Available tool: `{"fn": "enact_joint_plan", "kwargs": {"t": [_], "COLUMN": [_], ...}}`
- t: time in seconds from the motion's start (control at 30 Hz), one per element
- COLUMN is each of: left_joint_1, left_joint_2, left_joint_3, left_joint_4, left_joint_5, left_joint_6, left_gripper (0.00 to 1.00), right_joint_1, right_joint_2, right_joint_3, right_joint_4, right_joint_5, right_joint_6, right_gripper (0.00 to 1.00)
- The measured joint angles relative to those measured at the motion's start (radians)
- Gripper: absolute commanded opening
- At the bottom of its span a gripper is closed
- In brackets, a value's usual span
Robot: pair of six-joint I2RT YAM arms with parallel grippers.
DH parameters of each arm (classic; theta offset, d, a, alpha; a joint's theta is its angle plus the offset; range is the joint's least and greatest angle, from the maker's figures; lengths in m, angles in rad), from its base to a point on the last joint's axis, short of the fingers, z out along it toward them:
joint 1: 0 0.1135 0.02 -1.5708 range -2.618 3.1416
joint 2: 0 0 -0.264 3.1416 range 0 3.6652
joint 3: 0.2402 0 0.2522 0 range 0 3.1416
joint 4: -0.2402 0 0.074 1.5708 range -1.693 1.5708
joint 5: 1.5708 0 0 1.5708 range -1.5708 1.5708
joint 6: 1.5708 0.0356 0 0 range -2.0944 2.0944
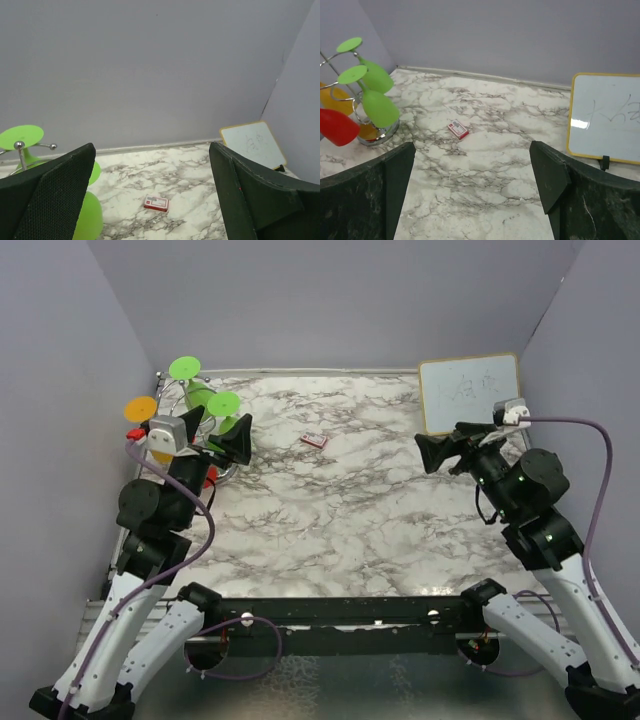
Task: Take the wine glass off the wine glass rack
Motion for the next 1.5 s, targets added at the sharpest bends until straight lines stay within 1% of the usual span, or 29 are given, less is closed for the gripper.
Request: {"fn": "enact_joint_plan", "kwargs": {"t": [0.23,0.47,0.63,0.8,0.9,1.03,1.13,1.27,1.33,1.5], "left_joint_1": [0.020,0.030,0.034,0.039,0.040,0.047,0.052,0.065,0.069,0.079], "left_joint_2": [0.066,0.161,0.202,0.231,0.259,0.326,0.397,0.487,0.527,0.594], "left_joint_3": [-0.041,-0.042,-0.041,-0.016,0.028,0.139,0.249,0.386,0.454,0.584], "left_joint_4": [0.018,0.003,-0.082,-0.258,-0.397,-0.561,-0.645,-0.720,-0.757,-0.808], "left_joint_5": [-0.026,-0.032,-0.032,-0.031,-0.024,0.034,0.074,0.074,0.031,-0.129], "left_joint_6": [0.008,0.018,0.005,-0.027,-0.045,-0.069,-0.097,-0.133,-0.135,-0.114], "left_gripper": [0.99,0.99,0.99,0.99,0.99,0.99,0.99,0.99,0.99,0.99], "right_joint_1": [0.000,0.002,0.006,0.006,0.008,0.011,0.012,0.013,0.013,0.013], "right_joint_2": [0.119,0.156,0.156,0.160,0.164,0.168,0.169,0.179,0.181,0.181], "right_joint_3": [-0.042,-0.101,-0.165,-0.190,-0.190,-0.195,-0.203,-0.203,-0.203,-0.204], "right_joint_4": [0.061,0.142,0.217,0.248,0.261,0.280,0.286,0.285,0.285,0.284], "right_joint_5": [0.052,0.033,-0.029,-0.111,-0.157,-0.206,-0.234,-0.257,-0.261,-0.262], "right_joint_6": [0.071,0.160,0.204,0.222,0.222,0.219,0.217,0.211,0.206,0.190], "right_gripper": [1.00,1.00,0.99,0.99,0.99,0.99,0.99,1.00,1.00,1.00]}}
